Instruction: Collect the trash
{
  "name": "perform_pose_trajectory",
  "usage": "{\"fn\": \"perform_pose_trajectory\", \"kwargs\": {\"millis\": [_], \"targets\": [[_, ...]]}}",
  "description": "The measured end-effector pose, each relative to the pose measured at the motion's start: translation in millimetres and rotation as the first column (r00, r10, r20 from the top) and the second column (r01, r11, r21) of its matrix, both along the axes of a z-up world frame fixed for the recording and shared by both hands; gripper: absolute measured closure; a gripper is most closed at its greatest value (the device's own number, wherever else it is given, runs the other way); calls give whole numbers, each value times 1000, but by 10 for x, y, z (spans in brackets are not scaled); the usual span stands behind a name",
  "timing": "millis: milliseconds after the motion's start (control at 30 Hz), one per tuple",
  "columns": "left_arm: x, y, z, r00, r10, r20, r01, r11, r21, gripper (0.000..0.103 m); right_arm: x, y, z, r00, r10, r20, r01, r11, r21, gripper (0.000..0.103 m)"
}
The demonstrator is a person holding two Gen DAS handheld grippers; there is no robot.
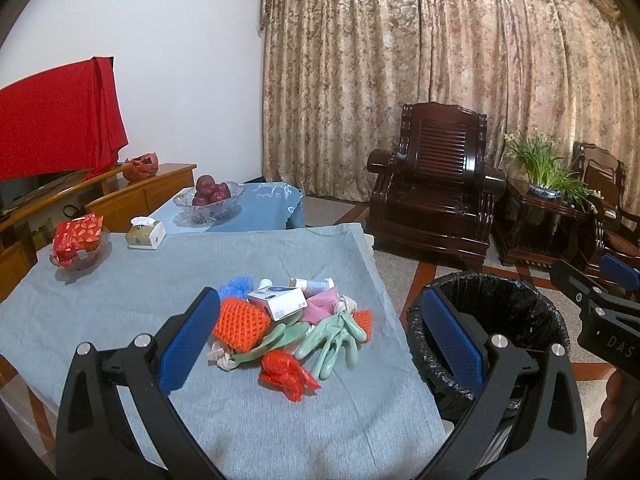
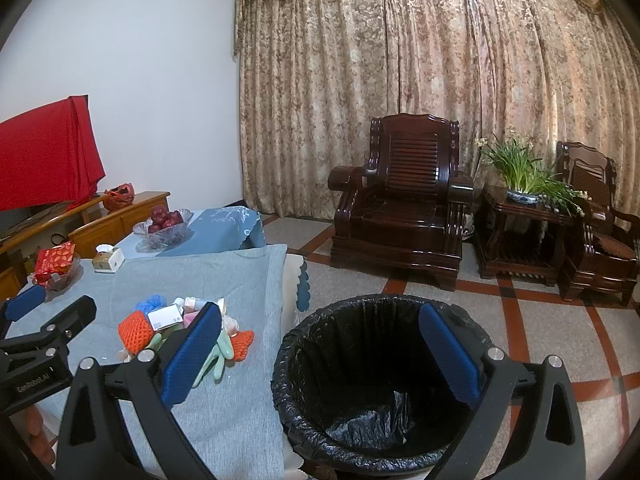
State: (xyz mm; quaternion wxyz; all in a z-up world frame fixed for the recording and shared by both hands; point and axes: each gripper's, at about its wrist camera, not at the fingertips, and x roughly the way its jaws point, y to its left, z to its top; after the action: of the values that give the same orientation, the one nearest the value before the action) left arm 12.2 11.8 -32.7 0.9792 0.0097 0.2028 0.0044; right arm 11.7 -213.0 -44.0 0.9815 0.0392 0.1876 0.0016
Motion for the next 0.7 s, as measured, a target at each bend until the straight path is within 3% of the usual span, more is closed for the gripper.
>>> {"fn": "perform_pose_trajectory", "kwargs": {"millis": [433,700], "targets": [[15,42,-163,1000,8,-6,-8,1000,-1,5,75,148,-206,1000,21,-13,-21,1000,5,6],[197,551,-340,994,108,-22,-108,994,4,5,298,416,-204,995,99,-34,-98,995,24,6]]}}
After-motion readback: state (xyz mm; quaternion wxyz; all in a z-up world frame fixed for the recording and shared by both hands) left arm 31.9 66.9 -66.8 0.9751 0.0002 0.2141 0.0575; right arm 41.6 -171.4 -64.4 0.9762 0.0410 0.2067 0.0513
